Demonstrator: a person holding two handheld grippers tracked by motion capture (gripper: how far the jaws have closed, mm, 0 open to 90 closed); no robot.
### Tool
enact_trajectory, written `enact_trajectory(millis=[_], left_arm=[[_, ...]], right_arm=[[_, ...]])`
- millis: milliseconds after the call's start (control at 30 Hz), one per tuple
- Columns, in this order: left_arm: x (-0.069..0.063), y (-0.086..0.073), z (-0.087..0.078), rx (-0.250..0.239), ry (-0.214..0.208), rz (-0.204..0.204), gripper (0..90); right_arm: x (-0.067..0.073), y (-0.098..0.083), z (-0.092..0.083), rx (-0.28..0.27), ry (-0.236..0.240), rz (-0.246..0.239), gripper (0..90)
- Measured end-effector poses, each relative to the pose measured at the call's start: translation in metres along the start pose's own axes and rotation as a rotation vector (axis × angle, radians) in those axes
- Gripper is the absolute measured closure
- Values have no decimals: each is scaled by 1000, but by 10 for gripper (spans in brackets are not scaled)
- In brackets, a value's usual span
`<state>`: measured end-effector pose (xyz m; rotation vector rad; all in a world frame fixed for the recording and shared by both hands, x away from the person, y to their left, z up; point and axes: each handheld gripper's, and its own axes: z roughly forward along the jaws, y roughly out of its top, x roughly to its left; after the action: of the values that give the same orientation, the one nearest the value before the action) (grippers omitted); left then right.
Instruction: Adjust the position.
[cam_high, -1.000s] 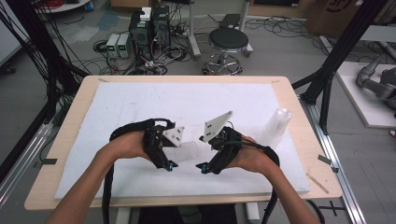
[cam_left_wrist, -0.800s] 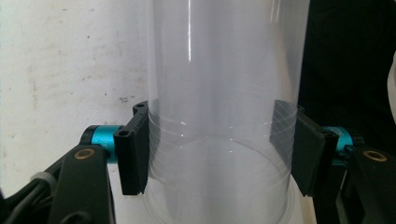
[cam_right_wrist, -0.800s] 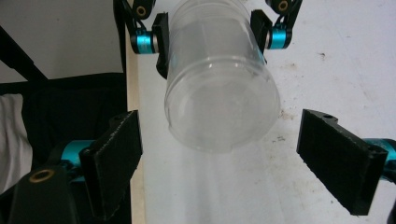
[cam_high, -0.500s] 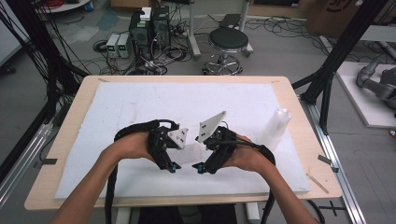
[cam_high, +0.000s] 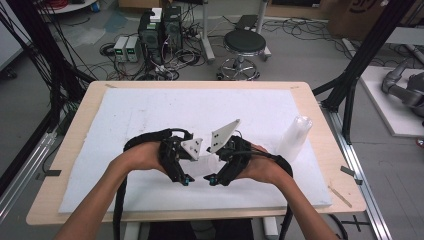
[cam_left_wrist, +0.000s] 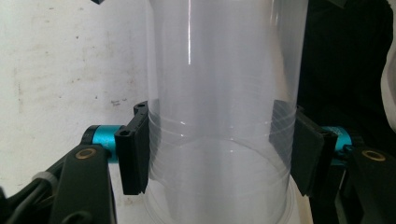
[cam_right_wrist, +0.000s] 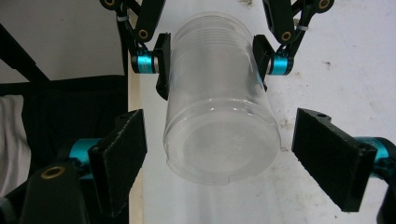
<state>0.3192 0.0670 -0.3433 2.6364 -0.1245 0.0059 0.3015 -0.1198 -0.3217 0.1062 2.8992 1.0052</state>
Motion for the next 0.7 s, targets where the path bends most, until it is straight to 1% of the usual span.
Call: enact_trajectory(millis=[33, 133, 167, 233, 300, 333, 600, 700], left_arm=[[0, 0, 0, 1, 0, 0, 341], [0, 0, 1, 0, 0, 4, 341], [0, 0, 1, -2, 0, 3, 341], [0, 1, 1, -4, -1, 1, 340], [0, 1, 1, -3, 0, 1, 341], [0, 1, 1, -1, -2, 1, 340], [1, 0, 3, -3, -8, 9, 342], [1, -1, 3, 0, -11, 4, 342]], right_arm=[[0, 0, 0, -6, -1, -7, 197], [0, 0, 0, -9, -1, -4, 212], [-1, 1, 0, -9, 1, -8, 245], [0, 1, 0, -4, 5, -13, 279], [0, 1, 0, -6, 9, -20, 370], [0, 1, 0, -9, 10, -26, 400], [0, 0, 1, -4, 7, -40, 421], [0, 0, 1, 2, 8, -38, 423]])
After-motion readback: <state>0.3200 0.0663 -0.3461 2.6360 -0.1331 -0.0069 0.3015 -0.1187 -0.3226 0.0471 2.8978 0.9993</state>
